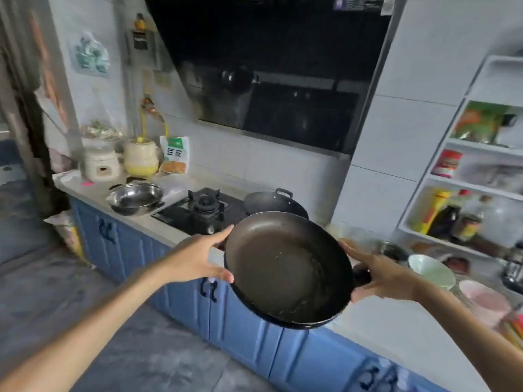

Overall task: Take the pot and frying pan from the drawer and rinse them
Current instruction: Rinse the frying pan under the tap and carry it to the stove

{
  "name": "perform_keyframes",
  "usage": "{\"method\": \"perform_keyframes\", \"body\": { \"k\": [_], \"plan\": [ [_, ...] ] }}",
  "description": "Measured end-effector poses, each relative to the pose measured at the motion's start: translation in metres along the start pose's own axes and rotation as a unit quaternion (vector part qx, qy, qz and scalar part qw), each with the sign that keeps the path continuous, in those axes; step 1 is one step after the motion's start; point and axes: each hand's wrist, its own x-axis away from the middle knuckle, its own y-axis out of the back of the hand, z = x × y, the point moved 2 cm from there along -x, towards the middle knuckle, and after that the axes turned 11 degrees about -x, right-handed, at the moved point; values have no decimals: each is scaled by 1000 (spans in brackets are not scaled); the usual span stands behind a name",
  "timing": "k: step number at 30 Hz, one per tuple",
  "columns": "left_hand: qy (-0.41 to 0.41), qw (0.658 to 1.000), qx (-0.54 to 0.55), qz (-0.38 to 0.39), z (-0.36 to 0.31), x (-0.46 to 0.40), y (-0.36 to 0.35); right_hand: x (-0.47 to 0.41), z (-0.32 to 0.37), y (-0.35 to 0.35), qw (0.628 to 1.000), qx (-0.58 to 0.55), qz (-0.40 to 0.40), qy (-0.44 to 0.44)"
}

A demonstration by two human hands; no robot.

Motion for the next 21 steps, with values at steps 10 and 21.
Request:
{"method": "perform_keyframes", "body": {
  "k": [10,21],
  "plan": [
    [-120,976,-53,176,-48,-217,-132,24,-170,44,965,-24,-126,-227],
    [-48,953,-73,290,-40,-346,-285,-52,-367,64,961,-60,-39,-269]
  ]
}}
